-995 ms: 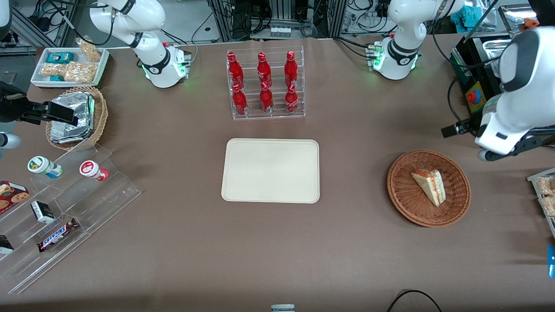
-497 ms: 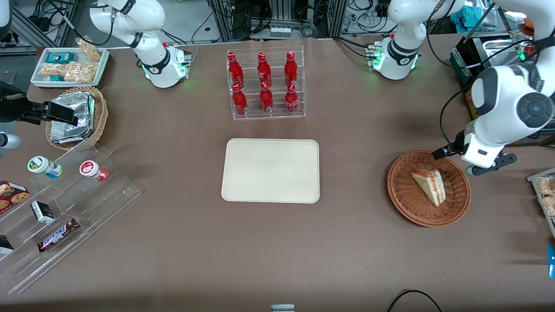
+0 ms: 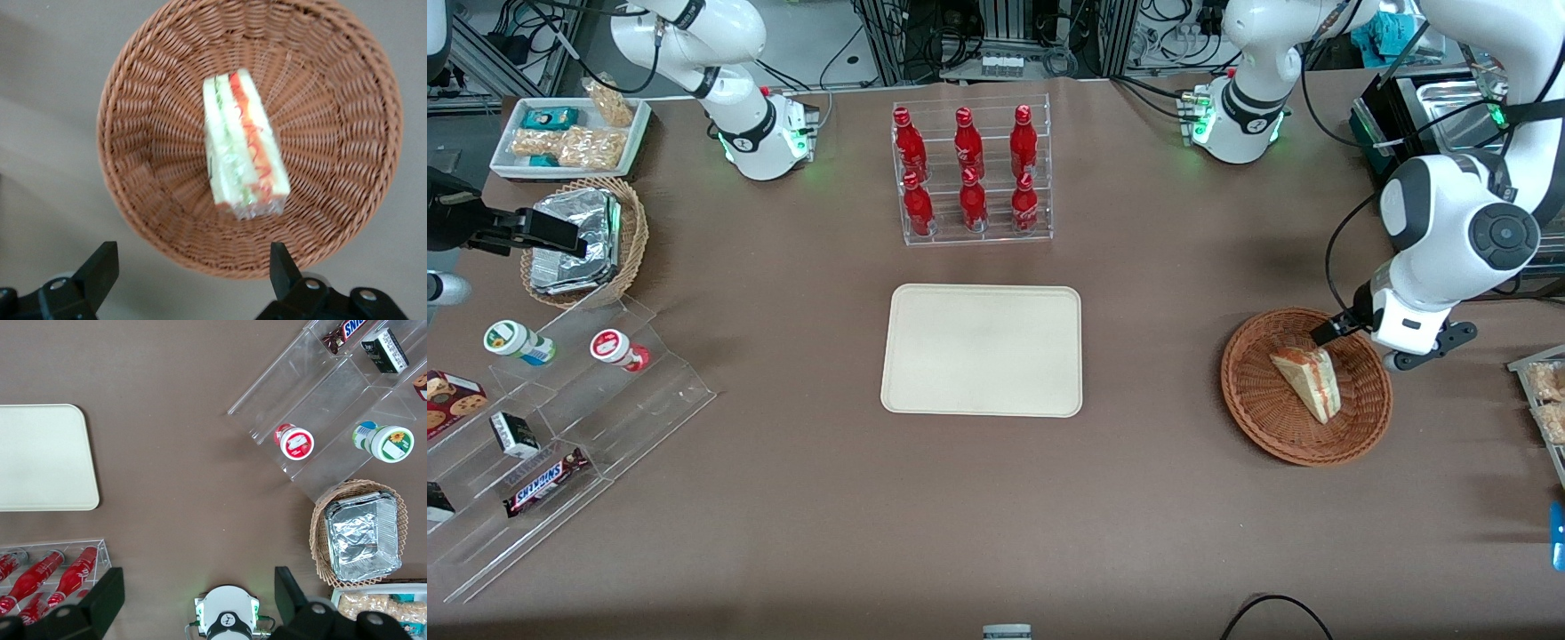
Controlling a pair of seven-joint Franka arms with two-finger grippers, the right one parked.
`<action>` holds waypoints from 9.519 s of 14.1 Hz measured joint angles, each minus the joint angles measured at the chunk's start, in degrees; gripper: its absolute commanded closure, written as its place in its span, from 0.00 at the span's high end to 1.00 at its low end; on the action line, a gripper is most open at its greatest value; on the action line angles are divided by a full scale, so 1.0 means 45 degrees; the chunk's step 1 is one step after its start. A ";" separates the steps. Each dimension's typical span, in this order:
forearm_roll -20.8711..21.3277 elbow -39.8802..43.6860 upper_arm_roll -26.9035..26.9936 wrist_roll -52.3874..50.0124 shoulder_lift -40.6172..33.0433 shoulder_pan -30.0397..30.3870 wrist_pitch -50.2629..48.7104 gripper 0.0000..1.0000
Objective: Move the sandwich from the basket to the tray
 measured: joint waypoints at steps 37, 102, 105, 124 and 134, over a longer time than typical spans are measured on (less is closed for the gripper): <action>0.0020 0.0457 -0.0052 -0.0029 0.2615 -0.0287 0.2426 0.15; 0.2561 0.9862 -0.4493 -0.4001 0.8792 -0.8167 -0.1993 0.26; 0.2597 1.0026 -0.4480 -0.4422 0.8932 -0.8259 -0.1995 0.64; 0.3191 1.0884 -0.3471 -0.3057 0.6464 -0.7657 -0.5070 1.00; 0.1510 1.0804 -0.2933 0.1467 0.2279 -0.0981 -0.9923 1.00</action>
